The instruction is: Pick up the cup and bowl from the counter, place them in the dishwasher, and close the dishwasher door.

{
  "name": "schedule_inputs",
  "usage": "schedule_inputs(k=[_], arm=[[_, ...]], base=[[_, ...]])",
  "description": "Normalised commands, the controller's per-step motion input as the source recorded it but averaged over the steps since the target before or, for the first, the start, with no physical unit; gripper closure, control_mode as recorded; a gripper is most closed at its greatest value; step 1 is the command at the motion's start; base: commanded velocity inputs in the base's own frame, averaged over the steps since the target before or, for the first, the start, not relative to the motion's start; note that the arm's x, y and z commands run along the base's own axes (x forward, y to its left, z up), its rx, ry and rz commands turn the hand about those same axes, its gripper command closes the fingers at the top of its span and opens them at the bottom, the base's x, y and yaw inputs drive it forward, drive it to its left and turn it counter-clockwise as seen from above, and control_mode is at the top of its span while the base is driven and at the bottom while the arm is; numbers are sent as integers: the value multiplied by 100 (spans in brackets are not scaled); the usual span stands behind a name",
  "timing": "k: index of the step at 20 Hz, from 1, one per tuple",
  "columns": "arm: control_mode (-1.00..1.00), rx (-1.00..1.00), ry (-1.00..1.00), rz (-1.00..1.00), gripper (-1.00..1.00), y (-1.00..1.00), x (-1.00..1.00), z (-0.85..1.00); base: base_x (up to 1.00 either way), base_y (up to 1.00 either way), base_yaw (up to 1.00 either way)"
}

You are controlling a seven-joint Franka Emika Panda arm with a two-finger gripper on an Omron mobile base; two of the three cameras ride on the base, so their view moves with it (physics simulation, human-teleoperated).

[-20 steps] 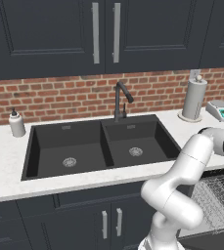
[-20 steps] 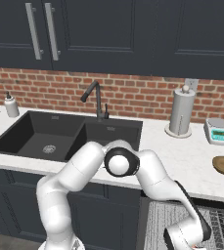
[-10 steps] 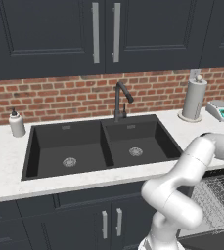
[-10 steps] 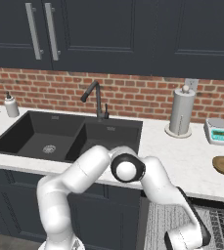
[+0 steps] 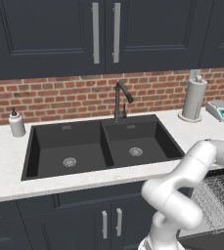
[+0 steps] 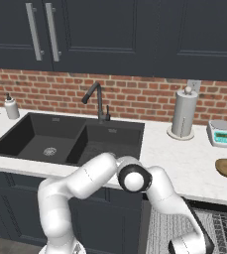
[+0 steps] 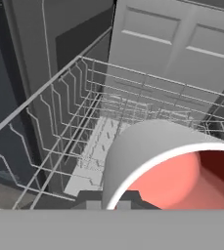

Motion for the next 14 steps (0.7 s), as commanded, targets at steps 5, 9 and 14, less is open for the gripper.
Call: schedule_inputs(k=[5,9,14], arm=[[-100,3,2,4,100,-8,5,-57],[-100,1,10,3,100,-2,-28,-39],[-100,0,19,0,100,0,-88,-7]], base=[[0,0,0],[0,0,0],[0,0,0]])
